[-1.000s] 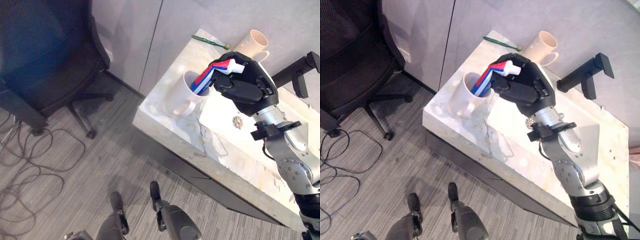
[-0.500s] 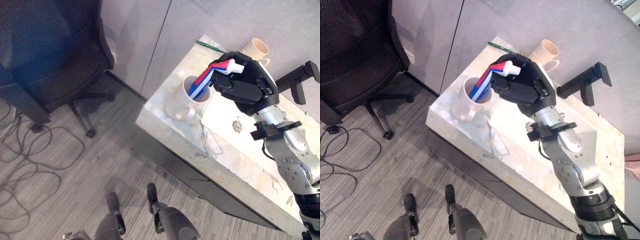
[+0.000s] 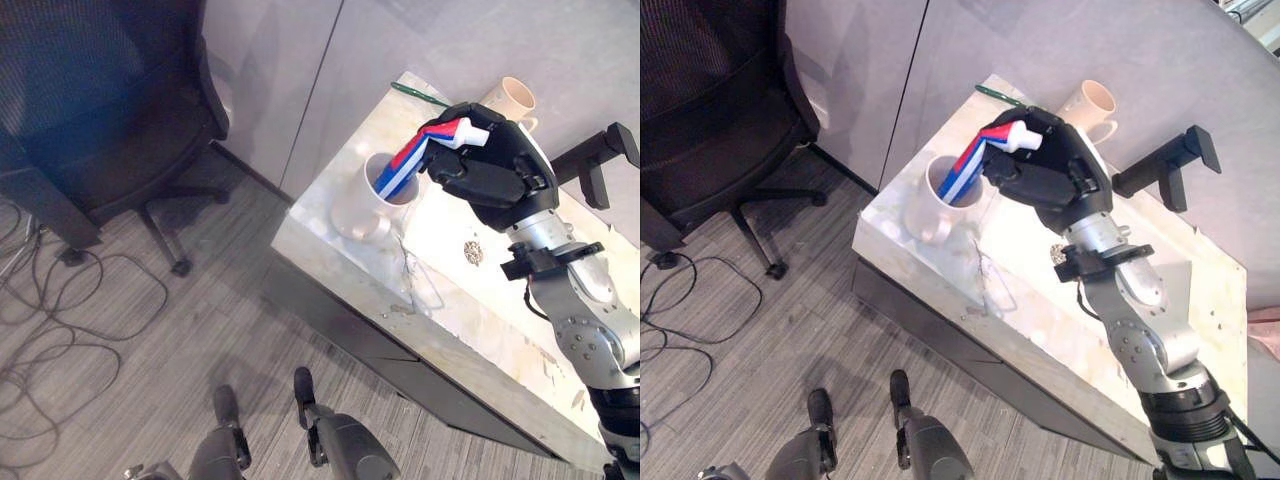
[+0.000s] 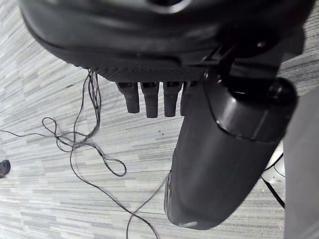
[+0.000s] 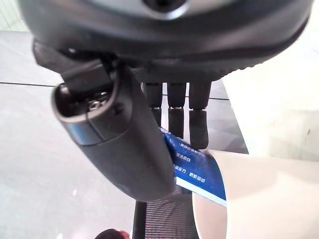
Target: Organize the bathroom.
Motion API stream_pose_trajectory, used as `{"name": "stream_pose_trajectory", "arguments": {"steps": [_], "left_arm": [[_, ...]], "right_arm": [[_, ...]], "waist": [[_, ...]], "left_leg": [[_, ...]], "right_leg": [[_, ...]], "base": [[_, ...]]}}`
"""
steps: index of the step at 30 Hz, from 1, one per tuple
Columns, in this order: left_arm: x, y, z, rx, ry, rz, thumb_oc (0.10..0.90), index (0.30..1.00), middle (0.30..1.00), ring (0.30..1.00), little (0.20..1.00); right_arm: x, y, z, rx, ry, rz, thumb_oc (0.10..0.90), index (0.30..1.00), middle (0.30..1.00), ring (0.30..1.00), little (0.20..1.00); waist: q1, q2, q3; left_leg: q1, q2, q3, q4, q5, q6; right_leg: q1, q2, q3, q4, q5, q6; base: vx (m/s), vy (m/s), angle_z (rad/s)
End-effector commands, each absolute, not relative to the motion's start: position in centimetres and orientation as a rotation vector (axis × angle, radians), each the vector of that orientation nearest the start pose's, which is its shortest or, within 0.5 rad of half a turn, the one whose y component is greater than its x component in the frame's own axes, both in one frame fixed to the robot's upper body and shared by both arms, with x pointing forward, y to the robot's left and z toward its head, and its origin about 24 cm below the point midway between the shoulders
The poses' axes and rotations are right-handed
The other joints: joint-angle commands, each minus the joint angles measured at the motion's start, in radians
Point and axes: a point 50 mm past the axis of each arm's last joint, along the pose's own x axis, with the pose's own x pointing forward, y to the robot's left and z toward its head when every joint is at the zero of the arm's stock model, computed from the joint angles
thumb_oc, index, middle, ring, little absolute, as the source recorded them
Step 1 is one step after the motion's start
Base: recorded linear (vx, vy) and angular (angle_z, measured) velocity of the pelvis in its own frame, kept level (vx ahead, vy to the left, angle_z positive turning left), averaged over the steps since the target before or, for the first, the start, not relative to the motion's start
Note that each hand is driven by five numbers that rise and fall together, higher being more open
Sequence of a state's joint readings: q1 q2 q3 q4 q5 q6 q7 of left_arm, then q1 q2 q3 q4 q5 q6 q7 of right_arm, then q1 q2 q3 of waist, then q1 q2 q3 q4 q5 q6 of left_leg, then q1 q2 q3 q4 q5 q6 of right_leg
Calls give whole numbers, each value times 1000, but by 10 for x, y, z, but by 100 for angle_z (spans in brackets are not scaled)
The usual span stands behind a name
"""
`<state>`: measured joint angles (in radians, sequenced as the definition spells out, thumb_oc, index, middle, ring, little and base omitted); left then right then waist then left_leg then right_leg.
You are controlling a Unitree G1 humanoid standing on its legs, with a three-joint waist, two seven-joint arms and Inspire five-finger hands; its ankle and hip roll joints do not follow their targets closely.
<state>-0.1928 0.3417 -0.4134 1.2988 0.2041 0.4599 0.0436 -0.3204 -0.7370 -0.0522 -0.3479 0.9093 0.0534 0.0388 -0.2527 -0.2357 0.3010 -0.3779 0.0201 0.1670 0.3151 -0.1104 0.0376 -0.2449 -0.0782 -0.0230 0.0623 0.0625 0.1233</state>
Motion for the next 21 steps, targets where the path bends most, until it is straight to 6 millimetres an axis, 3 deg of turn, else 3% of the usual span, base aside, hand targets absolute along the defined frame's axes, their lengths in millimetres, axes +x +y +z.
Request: {"name": "stream_pose_trajectory", "arguments": {"steps": [1,2,4,21], "left_arm": [[71,299,-140,899,1730,8,800,900,900,900,900],[71,299,-140,899,1730,7,800,900,900,900,900],[72,300,-140,903,1724,10,800,900,900,900,900],[80,300,-138,912,1705,17,800,900,900,900,900]], "right_arm": [[244,-225,299,170,-922,317,461,392,392,392,392],[244,-225,299,169,-922,317,464,396,396,396,396],[244,-225,300,167,-924,318,519,479,479,479,479],[244,-229,296,152,-931,307,521,481,481,481,481]], "waist": [[13,5,-25],[12,6,-23],[12,3,-21],[1,-6,-7]], "left_leg": [[96,-6,61,-135,-9,3],[99,-6,60,-133,-14,3],[93,-5,62,-134,-9,3],[79,0,61,-118,-17,3]], "right_leg": [[-58,63,69,77,-35,54],[-55,63,68,79,-39,54],[-61,63,69,77,-34,53],[-72,65,68,87,-35,53]], "base": [[0,0,0],[0,0,0],[0,0,0],[0,0,0]]}}
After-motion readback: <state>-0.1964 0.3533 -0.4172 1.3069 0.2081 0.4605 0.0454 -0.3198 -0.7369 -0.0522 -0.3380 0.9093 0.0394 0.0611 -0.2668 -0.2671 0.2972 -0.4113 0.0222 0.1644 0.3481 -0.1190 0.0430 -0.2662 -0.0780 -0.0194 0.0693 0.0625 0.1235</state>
